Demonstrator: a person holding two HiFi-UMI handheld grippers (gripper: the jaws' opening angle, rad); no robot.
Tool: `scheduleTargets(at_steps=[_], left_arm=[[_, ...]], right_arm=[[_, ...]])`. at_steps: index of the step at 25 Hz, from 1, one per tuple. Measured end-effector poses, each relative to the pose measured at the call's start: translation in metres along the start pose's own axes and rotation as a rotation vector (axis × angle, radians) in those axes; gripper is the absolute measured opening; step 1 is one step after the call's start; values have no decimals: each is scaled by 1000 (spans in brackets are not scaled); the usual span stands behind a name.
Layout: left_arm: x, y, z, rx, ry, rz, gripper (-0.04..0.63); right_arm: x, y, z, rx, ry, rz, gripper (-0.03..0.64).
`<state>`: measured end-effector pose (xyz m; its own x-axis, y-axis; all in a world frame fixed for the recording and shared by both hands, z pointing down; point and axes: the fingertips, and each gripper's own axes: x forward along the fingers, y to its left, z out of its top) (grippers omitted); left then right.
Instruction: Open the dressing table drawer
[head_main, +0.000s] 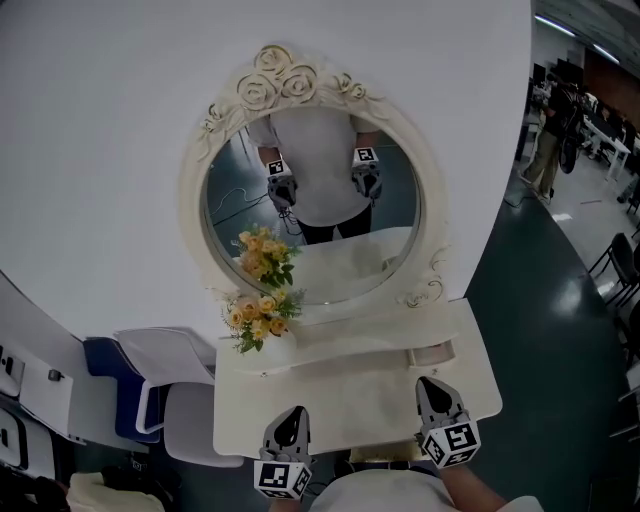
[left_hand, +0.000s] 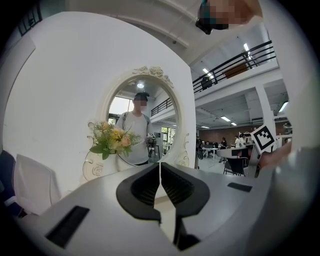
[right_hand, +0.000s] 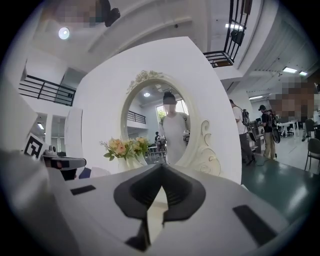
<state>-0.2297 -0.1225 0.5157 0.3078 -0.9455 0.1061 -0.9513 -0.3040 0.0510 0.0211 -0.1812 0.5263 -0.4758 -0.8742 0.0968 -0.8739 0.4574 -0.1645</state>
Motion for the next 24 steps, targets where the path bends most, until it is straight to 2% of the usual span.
scheduleTargets(at_steps=[24], left_arm=[[6,20,3,-8,-13,5,26]], right_arm=[[23,14,12,-4,-6,26,7]])
